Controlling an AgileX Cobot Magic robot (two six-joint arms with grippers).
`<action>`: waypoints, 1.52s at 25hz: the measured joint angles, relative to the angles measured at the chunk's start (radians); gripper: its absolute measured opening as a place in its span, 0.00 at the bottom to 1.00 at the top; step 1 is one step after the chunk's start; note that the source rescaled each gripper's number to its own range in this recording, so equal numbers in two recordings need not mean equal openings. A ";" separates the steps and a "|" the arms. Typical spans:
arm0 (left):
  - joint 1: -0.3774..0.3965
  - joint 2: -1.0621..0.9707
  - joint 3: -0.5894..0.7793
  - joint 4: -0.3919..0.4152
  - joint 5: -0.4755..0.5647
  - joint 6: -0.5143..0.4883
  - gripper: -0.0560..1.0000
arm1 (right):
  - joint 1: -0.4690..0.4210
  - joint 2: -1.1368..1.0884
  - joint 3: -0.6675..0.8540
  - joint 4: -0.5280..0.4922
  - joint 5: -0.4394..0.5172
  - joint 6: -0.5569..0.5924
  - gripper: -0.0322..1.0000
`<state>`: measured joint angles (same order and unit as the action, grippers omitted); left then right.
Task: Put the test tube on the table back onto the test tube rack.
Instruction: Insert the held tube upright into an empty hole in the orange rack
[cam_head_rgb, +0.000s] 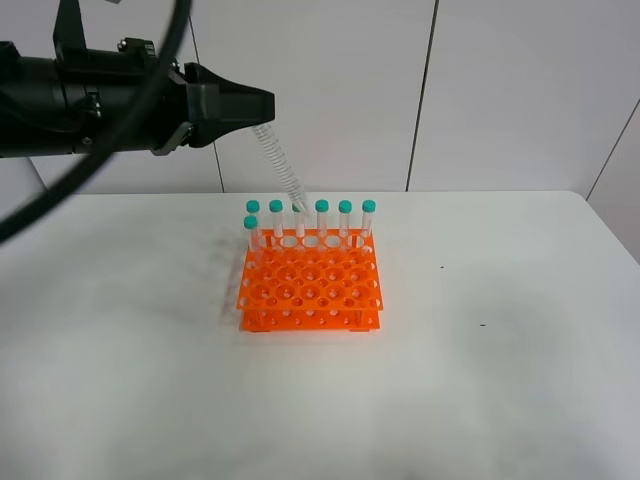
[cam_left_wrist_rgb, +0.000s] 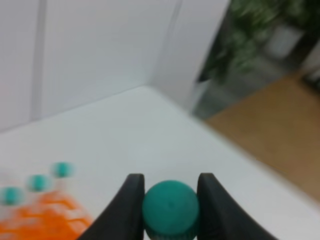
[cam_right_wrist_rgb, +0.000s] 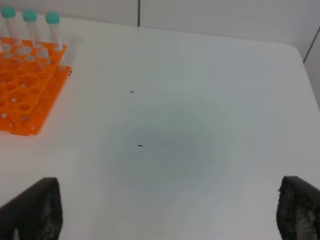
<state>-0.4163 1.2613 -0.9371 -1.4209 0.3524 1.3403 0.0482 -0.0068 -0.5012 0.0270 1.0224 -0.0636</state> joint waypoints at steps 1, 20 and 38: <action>-0.007 0.000 -0.009 0.070 -0.022 -0.029 0.07 | 0.000 0.000 0.000 0.000 0.000 0.000 0.96; -0.201 0.244 0.044 1.545 -0.625 -1.340 0.07 | 0.000 0.000 0.000 0.001 0.000 0.000 0.96; -0.075 0.553 -0.157 1.534 -0.660 -1.408 0.07 | 0.000 0.000 0.000 0.001 0.000 0.000 0.96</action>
<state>-0.4911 1.8140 -1.0945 0.1134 -0.3072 -0.0682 0.0482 -0.0068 -0.5012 0.0279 1.0224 -0.0636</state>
